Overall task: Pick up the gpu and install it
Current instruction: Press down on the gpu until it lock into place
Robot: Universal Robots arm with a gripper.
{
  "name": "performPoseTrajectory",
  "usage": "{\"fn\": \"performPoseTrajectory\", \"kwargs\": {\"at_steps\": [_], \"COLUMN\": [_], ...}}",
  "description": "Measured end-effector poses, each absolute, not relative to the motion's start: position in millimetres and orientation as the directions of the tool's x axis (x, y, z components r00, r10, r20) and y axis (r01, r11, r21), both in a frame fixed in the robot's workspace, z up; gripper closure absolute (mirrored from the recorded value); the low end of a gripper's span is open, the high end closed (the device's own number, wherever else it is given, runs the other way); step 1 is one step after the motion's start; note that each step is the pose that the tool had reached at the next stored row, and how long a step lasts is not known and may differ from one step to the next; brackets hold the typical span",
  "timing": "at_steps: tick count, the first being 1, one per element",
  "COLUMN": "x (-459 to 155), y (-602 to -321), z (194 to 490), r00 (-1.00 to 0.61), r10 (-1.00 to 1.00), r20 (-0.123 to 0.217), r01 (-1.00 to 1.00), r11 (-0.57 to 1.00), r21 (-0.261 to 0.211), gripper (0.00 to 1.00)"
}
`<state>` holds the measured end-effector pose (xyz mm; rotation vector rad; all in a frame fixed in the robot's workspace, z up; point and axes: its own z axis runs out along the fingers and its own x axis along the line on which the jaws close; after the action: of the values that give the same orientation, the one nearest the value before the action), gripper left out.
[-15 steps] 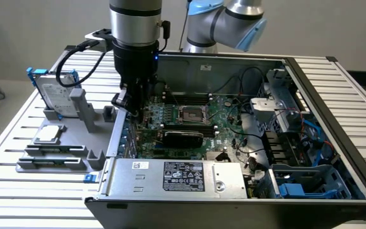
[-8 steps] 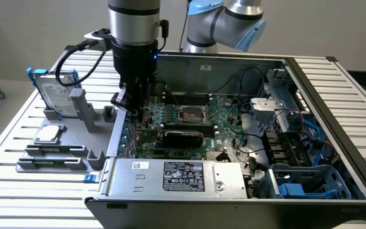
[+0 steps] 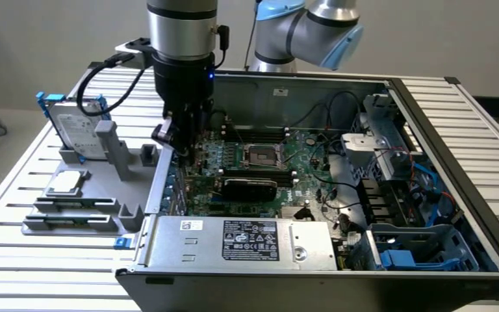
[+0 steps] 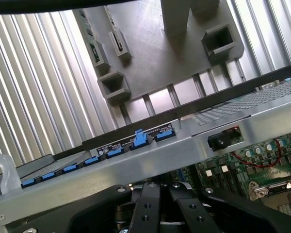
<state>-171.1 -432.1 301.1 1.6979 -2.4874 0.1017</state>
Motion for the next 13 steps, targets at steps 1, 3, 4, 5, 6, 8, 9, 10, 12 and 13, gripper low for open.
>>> {"fn": "performPoseTrajectory", "kwargs": {"at_steps": [1,3,4,5,6,8,9,10,12,13], "x": [-171.1,-171.0,-170.9,-170.8,-170.5,-169.1,-168.5,-168.3,-168.3,-168.2], "y": [-431.7,-431.2,-431.2,-431.2,-431.3,-431.2,-431.2,-431.3,-431.7,-431.9], "z": [301.4,302.8,304.3,306.4,308.5,311.7,311.7,311.7,311.5,310.9], "r00": [-0.359,-0.36,-0.36,-0.359,-0.359,-0.359,-0.359,-0.359,-0.359,-0.359], "r10": [-0.922,-0.922,-0.922,-0.921,-0.921,-0.921,-0.921,-0.921,-0.92,-0.92], "r20": [0.144,0.144,0.145,0.147,0.148,0.15,0.151,0.153,0.156,0.157], "r01": [-0.931,-0.931,-0.931,-0.931,-0.931,-0.931,-0.931,-0.931,-0.931,-0.931], "r11": [0.365,0.365,0.365,0.365,0.366,0.365,0.365,0.366,0.366,0.366], "r21": [0.016,0.015,0.015,0.015,0.015,0.014,0.014,0.013,0.012,0.012], "gripper": [0.89,0.89,0.89,0.89,0.89,0.89,0.89,0.89,0.89,0.89]}}
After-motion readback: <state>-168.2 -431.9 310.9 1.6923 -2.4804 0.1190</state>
